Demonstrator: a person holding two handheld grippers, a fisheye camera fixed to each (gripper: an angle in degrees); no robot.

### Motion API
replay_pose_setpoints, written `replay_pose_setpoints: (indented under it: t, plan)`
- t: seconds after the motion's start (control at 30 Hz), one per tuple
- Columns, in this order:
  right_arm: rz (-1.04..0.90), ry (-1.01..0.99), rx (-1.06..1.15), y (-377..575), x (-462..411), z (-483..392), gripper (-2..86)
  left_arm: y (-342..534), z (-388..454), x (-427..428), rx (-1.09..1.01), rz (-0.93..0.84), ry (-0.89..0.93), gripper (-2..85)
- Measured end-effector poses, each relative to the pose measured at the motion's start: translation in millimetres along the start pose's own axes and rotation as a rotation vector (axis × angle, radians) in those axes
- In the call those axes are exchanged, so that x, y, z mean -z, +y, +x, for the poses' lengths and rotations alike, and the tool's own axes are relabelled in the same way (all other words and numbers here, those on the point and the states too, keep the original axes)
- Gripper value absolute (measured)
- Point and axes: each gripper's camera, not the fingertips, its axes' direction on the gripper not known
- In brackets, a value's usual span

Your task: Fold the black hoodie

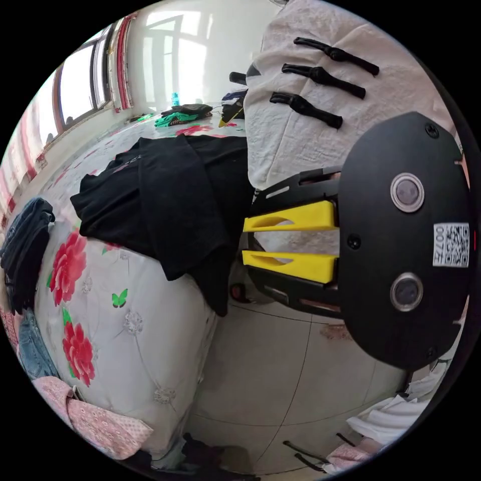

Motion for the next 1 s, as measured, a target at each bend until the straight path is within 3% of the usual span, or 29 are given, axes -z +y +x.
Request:
replay_pose_setpoints:
  t: [0.27,0.4,0.6,0.7,0.8,0.93,1.0]
  plan:
    - [-0.083,0.011,0.167,6.4,8.6,-32.2,1.5,-5.2,-25.9,28.5,-0.02,0.087,-0.079,10.5]
    - [-0.178,0.067,0.052,43.3,16.0,9.6,5.7,-12.9,-52.3,21.6,-0.024,-0.011,-0.062,16.0]
    - [-0.373,0.016,-0.114,97.9,-0.9,60.3,8.7,-47.1,-31.5,1.0,-0.25,-0.168,-0.163,18.1]
    - [-0.438,-0.067,-0.182,99.3,-29.0,71.3,8.5,-71.6,-12.4,-16.6,-0.32,-0.244,-0.243,15.5]
    - [-0.453,-0.111,-0.203,85.8,-44.2,70.7,6.9,-95.6,0.6,-31.9,-0.304,-0.356,-0.409,3.7]
    - [-0.497,-0.014,-0.163,80.8,-41.9,70.3,3.4,-101.7,12.1,-31.8,-0.427,-0.444,-0.423,1.1]
    - [-0.465,-0.075,-0.128,88.3,-21.1,73.0,1.3,-99.6,10.7,-17.9,-0.451,-0.431,-0.382,0.7]
